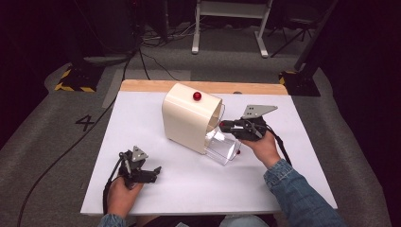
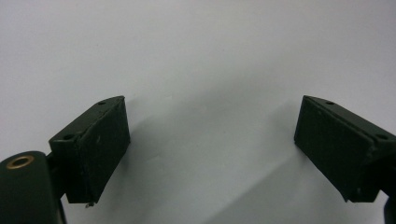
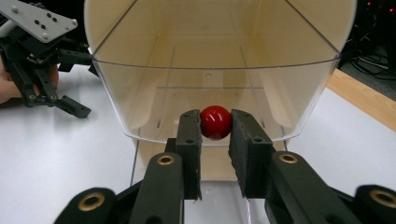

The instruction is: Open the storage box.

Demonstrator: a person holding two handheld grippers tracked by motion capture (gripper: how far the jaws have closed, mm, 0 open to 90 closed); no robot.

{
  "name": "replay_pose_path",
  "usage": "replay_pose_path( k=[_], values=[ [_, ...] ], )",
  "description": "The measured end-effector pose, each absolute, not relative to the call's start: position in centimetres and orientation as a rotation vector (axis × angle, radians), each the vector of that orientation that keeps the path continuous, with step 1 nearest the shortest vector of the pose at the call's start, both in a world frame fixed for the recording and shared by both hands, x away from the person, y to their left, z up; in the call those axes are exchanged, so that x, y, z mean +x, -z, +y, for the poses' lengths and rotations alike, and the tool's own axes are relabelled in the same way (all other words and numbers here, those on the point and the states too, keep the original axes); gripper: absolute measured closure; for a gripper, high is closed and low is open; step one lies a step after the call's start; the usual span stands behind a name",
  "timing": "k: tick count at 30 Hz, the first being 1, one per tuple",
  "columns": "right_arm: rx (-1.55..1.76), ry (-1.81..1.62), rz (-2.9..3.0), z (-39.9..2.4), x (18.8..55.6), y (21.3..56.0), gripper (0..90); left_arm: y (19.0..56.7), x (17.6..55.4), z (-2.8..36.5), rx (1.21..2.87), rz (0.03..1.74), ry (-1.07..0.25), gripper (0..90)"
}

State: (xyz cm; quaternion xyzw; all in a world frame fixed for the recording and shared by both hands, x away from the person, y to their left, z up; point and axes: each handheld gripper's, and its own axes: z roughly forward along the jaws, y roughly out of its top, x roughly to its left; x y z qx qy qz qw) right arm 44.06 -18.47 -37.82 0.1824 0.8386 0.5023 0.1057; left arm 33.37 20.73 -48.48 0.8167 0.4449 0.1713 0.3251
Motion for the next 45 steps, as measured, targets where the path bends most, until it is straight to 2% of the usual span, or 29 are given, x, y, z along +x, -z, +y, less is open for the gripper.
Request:
replay_pose_path(
  k=[20,45],
  values=[
    [0.595,-1.484,2.423,-23.5,41.2,37.3,73.9,48.5,33.4,20.7,2.144,1.172,-0.440,10.4],
    [0.659,-1.460,2.469,-24.6,41.1,39.9,73.0,48.5,33.4,20.7,2.145,1.169,-0.443,10.4]
  ],
)
